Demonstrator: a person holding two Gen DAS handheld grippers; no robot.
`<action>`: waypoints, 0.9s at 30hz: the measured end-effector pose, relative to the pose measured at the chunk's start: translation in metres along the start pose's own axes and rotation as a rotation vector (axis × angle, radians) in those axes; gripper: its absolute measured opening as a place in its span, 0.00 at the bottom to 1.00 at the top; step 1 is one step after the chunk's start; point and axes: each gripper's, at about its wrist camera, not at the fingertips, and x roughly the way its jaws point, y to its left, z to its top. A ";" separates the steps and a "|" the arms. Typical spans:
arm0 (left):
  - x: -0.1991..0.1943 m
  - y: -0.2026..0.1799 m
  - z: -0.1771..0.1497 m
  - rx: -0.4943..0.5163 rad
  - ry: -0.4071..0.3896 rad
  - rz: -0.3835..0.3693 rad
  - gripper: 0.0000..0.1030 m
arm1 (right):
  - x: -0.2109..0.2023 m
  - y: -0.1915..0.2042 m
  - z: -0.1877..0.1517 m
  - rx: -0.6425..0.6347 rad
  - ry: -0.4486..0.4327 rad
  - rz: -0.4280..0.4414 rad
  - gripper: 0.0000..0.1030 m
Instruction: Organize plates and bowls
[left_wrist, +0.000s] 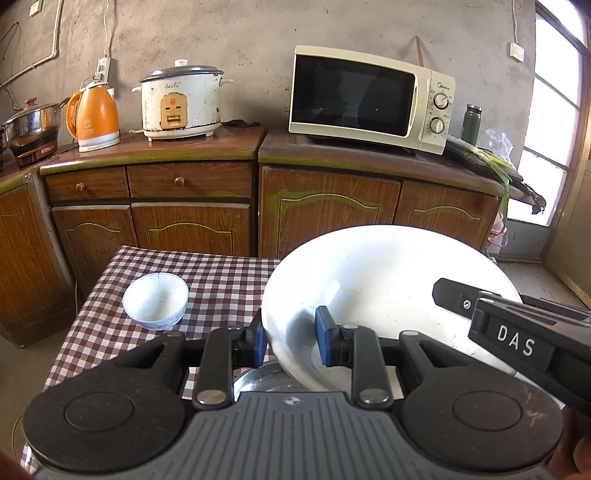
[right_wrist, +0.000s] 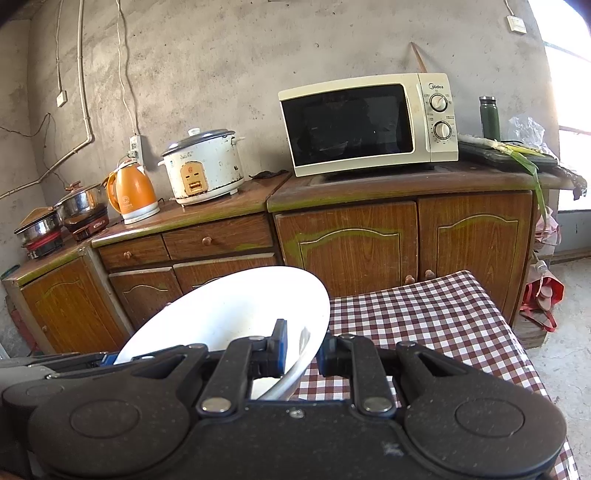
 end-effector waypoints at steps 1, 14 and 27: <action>-0.001 0.000 -0.001 0.003 -0.002 0.001 0.25 | -0.001 0.000 -0.001 0.001 -0.001 -0.001 0.21; -0.014 0.000 -0.011 0.013 -0.010 0.008 0.26 | -0.018 0.004 -0.013 -0.001 -0.001 0.000 0.21; -0.023 0.002 -0.018 0.024 -0.021 0.009 0.25 | -0.029 0.009 -0.023 0.003 -0.003 0.002 0.21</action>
